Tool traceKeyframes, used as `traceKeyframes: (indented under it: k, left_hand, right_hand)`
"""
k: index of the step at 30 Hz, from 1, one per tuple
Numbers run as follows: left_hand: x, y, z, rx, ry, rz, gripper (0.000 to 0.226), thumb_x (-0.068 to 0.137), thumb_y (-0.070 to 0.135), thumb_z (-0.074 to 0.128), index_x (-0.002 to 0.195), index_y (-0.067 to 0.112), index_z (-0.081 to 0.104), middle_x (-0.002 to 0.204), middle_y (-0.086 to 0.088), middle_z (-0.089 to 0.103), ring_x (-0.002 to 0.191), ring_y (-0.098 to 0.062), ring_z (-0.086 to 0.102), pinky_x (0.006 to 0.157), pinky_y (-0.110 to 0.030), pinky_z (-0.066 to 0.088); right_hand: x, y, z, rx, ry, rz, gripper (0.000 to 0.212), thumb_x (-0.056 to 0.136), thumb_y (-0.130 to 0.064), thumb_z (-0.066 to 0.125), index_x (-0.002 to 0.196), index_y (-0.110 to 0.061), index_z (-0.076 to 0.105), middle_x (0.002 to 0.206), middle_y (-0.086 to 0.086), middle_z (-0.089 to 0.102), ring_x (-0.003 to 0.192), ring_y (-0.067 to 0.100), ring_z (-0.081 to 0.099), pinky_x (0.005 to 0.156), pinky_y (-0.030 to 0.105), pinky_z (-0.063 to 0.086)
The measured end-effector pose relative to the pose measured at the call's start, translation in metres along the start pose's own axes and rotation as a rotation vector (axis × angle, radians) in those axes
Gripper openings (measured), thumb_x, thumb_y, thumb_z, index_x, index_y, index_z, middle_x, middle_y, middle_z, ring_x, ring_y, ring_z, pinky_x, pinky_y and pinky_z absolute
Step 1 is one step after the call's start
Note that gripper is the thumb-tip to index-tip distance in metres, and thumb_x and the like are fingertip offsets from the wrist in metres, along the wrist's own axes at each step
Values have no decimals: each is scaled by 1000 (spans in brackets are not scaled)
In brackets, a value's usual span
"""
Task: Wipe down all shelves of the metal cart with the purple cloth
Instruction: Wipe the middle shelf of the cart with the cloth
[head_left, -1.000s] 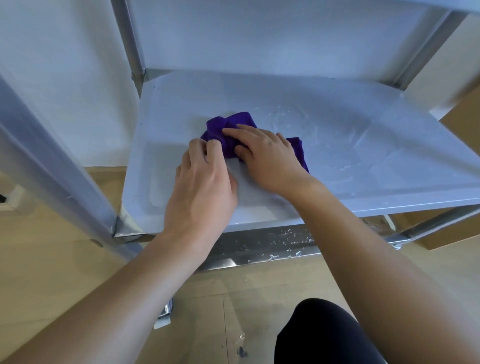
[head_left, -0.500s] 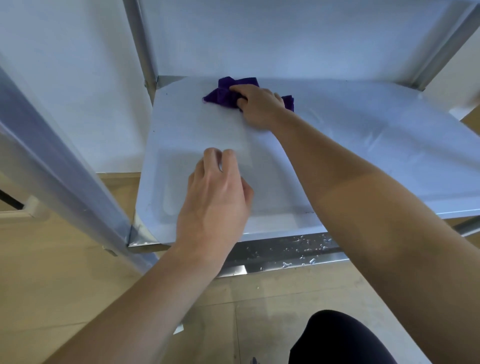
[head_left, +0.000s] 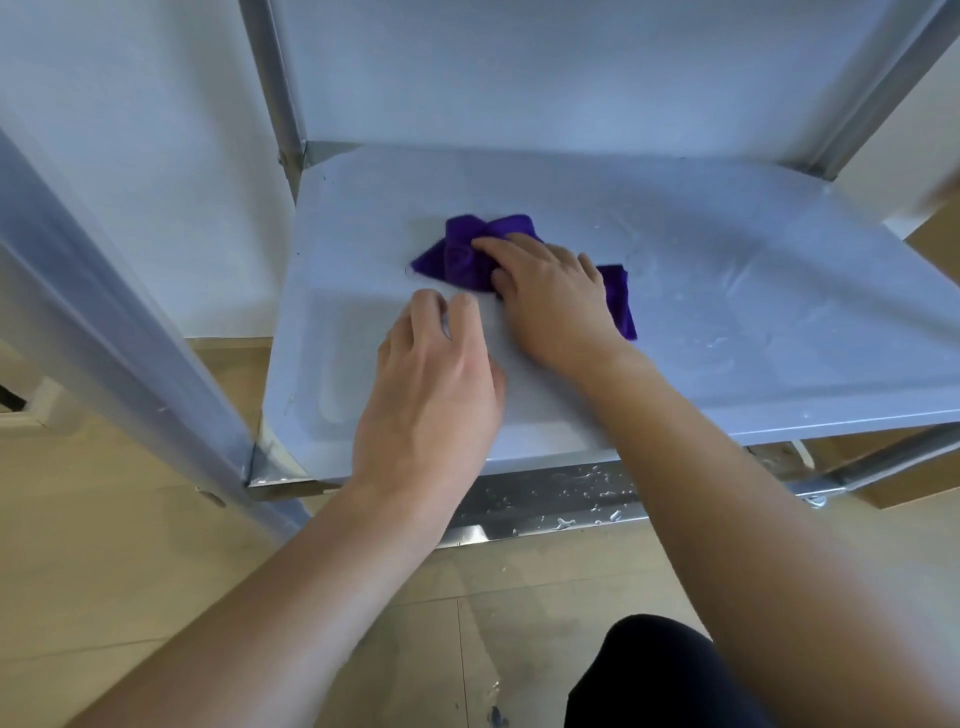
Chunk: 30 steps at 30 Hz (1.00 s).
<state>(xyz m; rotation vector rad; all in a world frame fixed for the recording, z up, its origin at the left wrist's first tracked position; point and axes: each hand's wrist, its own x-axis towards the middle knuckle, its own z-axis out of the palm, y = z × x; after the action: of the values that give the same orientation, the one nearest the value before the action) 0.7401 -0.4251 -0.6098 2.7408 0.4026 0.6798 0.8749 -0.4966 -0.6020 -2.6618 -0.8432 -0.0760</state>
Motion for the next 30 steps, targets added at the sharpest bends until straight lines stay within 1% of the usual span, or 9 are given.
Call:
traceKeyframes:
  k: [3, 6, 11, 14, 18, 21, 23, 26, 30]
  left_hand:
    - [0, -1, 1, 1, -14, -2, 19, 86, 9, 54, 104, 4, 51, 102, -14, 50, 90, -33, 55, 77, -38, 49]
    - [0, 0, 1, -6, -15, 12, 20, 87, 10, 53, 106, 4, 51, 104, -14, 49, 93, -32, 55, 82, -39, 50]
    - [2, -1, 2, -27, -9, 10, 21, 88, 11, 54, 108, 6, 50, 103, -12, 49, 93, -29, 54, 83, -37, 50]
    - [0, -2, 1, -51, -2, -11, 19, 87, 9, 56, 104, 6, 51, 104, -12, 50, 94, -31, 54, 75, -37, 48]
    - [0, 1, 1, -51, 6, -10, 20, 86, 8, 59, 104, 5, 52, 104, -13, 51, 94, -33, 55, 71, -38, 47]
    - [0, 3, -1, -49, 5, -5, 20, 86, 8, 58, 105, 5, 52, 102, -14, 50, 92, -34, 55, 72, -40, 49]
    - [-1, 5, -1, -56, 18, -6, 18, 85, 6, 58, 102, 5, 52, 100, -16, 50, 88, -35, 56, 68, -40, 47]
    - [-1, 7, 0, -53, 43, -12, 19, 85, 3, 59, 102, 3, 52, 99, -17, 50, 85, -36, 57, 62, -36, 41]
    - [-2, 7, 2, -1, 24, -19, 20, 84, 8, 60, 101, 3, 51, 99, -16, 51, 86, -35, 57, 64, -37, 44]
  right_hand:
    - [50, 5, -2, 46, -101, 22, 44, 101, -27, 33, 142, -41, 39, 146, -8, 46, 135, 26, 39, 114, 50, 22]
    - [95, 7, -6, 38, -158, 47, 45, 101, -27, 33, 142, -43, 38, 145, -2, 48, 136, 28, 38, 115, 49, 20]
    - [131, 6, 1, 37, -148, 95, 45, 102, -26, 30, 143, -43, 37, 145, 3, 48, 137, 30, 36, 116, 49, 17]
    - [114, 6, -1, 32, -144, 51, 45, 101, -25, 32, 142, -40, 39, 144, 3, 50, 133, 30, 41, 115, 49, 20]
    - [40, 7, -8, 29, -162, -62, 45, 100, -26, 36, 143, -38, 40, 150, -7, 42, 136, 25, 39, 113, 49, 22]
    - [-30, 4, -12, 28, -80, -74, 45, 100, -25, 39, 143, -39, 41, 151, -9, 40, 139, 20, 35, 114, 51, 22]
    - [-60, -2, -14, 23, -29, -43, 44, 101, -25, 39, 143, -40, 41, 149, -11, 41, 139, 18, 33, 117, 51, 17]
    - [-63, -5, -14, 24, -44, -9, 44, 102, -26, 36, 143, -43, 39, 149, -15, 39, 140, 17, 30, 118, 50, 14]
    - [-2, 6, -8, 7, -76, 5, 44, 101, -30, 35, 142, -44, 38, 150, -11, 39, 137, 23, 36, 114, 53, 21]
